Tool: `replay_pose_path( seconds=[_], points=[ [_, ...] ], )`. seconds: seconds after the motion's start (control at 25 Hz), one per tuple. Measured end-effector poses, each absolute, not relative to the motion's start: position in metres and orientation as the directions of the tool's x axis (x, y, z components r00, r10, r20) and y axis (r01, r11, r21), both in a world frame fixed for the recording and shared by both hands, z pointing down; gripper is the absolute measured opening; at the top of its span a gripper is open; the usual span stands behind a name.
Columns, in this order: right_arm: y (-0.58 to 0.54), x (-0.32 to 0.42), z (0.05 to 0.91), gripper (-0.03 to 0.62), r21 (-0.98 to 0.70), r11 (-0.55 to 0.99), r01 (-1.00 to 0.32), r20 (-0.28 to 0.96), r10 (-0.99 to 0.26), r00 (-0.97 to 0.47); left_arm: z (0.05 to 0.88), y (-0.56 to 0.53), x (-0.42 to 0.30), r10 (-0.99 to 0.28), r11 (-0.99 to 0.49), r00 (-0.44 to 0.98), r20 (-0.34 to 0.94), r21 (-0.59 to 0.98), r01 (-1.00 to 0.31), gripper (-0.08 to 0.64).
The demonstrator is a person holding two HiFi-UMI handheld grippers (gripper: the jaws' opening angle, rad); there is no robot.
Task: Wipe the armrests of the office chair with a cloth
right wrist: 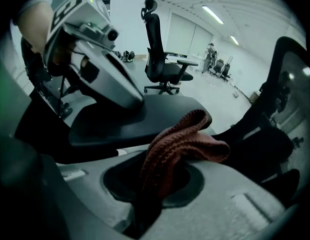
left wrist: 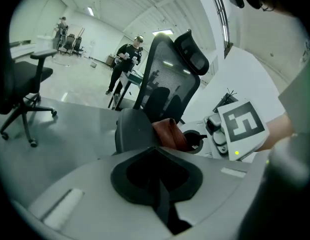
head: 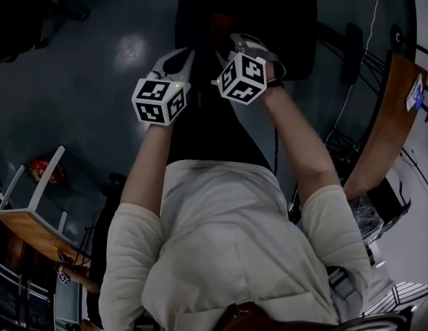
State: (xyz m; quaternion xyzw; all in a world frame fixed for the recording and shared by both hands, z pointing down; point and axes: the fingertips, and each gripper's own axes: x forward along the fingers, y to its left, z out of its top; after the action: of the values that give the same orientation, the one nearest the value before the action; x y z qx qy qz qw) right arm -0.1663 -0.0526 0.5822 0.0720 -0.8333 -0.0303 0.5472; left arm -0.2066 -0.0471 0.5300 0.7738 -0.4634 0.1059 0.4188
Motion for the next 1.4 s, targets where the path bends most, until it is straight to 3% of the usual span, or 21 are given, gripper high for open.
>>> replay_pose_path(
  seconds=[0.64, 0.88, 1.24, 1.4],
  points=[
    [0.056, -0.152, 0.568, 0.048, -0.077, 0.989, -0.125, 0.88, 0.008, -0.475, 0.529, -0.021, -0.216, -0.756, -0.073, 0.365, 0.544, 0.484, -0.872, 0.015],
    [0.086, -0.142, 0.553, 0.048, -0.255, 0.964, -0.079, 0.829, 0.175, -0.531, 0.531, -0.016, -0.213, -0.749, -0.069, 0.355, 0.56, 0.466, -0.882, 0.015],
    [-0.083, -0.146, 0.521, 0.048, 0.013, 0.986, -0.168, 0.849, -0.1, -0.519, 0.531, -0.024, -0.215, -0.669, -0.102, 0.404, 0.623, 0.462, -0.881, 0.017],
    [-0.152, -0.201, 0.508, 0.048, 0.053, 0.992, -0.115, 0.811, -0.11, -0.574, 0.533, -0.034, -0.223, -0.645, -0.118, 0.433, 0.63, 0.477, -0.871, 0.017]
  ],
)
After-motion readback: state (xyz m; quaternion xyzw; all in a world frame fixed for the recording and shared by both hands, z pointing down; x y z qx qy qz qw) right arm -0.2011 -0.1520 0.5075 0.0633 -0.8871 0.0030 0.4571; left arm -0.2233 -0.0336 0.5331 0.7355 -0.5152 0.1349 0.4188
